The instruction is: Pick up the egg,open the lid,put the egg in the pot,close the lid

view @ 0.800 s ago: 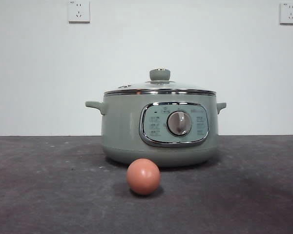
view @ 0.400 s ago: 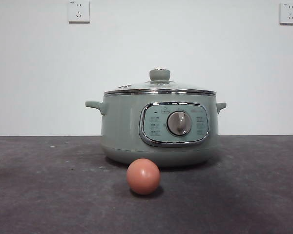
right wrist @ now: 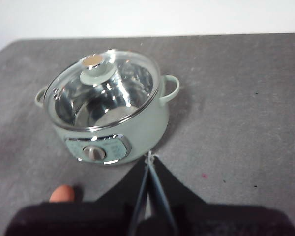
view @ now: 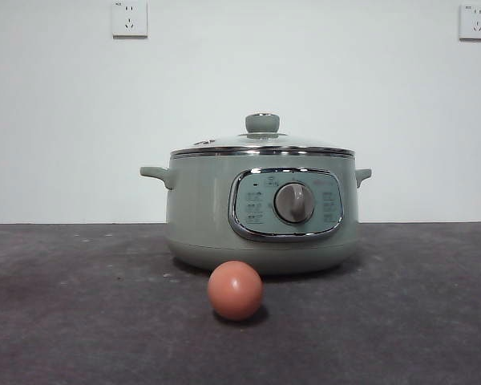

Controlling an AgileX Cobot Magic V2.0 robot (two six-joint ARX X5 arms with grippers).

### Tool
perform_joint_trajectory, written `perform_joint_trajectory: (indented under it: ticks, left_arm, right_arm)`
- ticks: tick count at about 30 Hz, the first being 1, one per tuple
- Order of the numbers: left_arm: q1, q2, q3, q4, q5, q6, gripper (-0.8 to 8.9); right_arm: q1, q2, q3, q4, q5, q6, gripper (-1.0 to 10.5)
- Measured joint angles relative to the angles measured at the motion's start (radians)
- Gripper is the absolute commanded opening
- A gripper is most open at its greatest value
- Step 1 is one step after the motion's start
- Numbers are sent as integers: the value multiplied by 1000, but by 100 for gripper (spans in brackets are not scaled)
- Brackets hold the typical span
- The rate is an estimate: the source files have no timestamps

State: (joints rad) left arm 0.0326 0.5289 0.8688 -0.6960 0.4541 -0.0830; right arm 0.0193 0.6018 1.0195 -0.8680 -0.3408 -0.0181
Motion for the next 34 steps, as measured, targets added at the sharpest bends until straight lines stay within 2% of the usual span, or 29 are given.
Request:
perform_joint_trajectory:
  ticks: [3,8,10,11,13,15,16,17,18,30,34]
  left_arm:
    - [0,31,55,-60,1,35,-7]
    - [0,60,89,-81,10,54,-1]
    - [0,69,94,-82,51,57,8]
    - [0,74,94,-82,80,57,38]
    - [0,82,94,-83,132,57,209]
    - [0,90,94,-83,168,57,532]
    - [0,92,94,-83,172,57,663]
    - [0,96,94,-83,175,57,757]
    - [0,99,94,-85,175,56,787]
    - [0,156,95,-85,179,53,786]
    - [-31,210,120,-68,178,53,786]
  right_arm:
    - [0,35,54,-35,0,-35,-9]
    - [0,68,79,-48,0,-54,12]
    - [0,78,80,-51,-6,-59,117]
    - [0,83,80,-51,-17,-61,209]
    - [0,92,80,-51,-38,-61,364]
    - [0,95,80,-53,-53,-62,496]
    - [0,95,80,-53,-53,-62,531]
    - [0,97,80,-55,-54,-62,556]
    - [0,97,80,-58,-54,-62,575]
    - [0,100,80,-90,-58,-61,574]
    - [0,102,80,-95,-72,-61,572]
